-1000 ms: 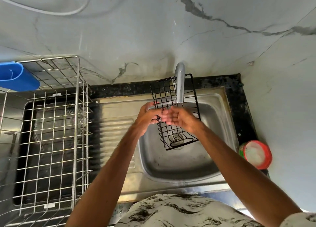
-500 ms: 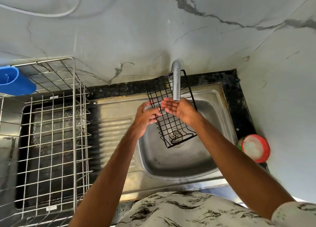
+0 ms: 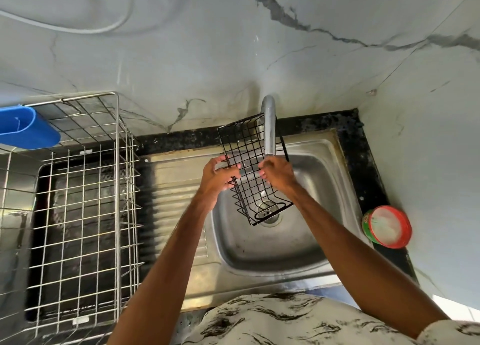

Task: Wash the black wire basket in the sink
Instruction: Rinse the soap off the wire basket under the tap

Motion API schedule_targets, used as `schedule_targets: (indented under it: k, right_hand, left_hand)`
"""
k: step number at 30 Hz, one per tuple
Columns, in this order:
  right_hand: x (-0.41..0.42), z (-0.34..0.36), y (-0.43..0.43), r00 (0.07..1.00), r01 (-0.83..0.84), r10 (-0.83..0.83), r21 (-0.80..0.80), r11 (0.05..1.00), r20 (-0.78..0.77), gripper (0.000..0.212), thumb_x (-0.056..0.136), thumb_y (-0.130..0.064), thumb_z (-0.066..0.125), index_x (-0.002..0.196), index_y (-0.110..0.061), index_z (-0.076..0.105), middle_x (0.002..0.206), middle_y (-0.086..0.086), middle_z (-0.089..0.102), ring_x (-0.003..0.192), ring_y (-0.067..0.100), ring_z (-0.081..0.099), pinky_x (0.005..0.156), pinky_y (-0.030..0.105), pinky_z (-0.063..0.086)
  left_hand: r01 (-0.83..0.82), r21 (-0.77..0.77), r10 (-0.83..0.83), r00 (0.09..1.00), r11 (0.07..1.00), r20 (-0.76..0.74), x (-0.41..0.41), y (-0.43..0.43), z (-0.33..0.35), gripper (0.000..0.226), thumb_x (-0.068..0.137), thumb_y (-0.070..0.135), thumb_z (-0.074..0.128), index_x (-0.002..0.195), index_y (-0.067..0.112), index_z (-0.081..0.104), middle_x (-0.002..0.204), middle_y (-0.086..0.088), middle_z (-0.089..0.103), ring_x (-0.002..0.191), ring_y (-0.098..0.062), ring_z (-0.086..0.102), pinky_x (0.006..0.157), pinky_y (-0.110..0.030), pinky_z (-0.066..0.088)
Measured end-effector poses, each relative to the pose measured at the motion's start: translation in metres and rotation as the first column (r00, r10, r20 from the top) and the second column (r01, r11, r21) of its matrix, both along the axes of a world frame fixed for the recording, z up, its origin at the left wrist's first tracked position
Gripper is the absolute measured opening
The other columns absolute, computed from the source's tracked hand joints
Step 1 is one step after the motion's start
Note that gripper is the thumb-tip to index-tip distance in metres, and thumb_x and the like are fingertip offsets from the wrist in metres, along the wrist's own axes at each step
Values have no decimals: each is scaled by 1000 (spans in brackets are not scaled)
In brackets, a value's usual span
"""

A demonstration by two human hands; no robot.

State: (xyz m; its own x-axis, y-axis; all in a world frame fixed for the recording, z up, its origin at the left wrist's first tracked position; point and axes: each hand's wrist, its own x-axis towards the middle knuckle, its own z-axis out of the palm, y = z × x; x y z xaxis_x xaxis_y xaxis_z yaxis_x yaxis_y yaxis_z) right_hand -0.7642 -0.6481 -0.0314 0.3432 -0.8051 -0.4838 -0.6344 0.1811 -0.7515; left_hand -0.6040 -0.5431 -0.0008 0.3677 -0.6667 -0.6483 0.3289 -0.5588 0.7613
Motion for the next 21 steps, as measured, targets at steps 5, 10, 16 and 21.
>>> schedule_targets:
  k: [5,10,16,21]
  right_hand:
    - [-9,-7,14,940,-246,281,184,952,-195,23,95,-9,53,102,1,72,96,14,75,89,25,73,84,38,60]
    - [-14,-11,37,833,-343,449,334,878,-324,19,97,-9,56,102,2,69,90,15,76,75,22,74,67,28,61]
    - [-14,3,43,822,-391,478,304,869,-310,24,101,-14,56,99,3,72,94,16,76,75,22,73,70,31,62]
    - [-10,30,38,989,-150,150,-26,988,-8,20,99,-6,53,114,-5,67,107,5,69,95,19,69,78,30,59]
  left_hand:
    - [-23,42,22,1000,999,11,-2,11,2,64,71,19,89,124,24,52,134,-21,63,121,-34,63,87,-43,56]
    - [-27,67,25,999,997,29,-6,25,3,72,49,29,88,115,30,58,131,-18,67,116,-32,67,83,-40,58]
    - [-8,34,5,995,999,97,-16,41,9,80,69,19,93,138,17,53,137,-18,64,116,-29,67,77,-33,55]
    - [-36,47,30,991,998,130,-15,50,11,82,72,17,92,143,14,51,138,-14,60,97,-16,66,74,-33,54]
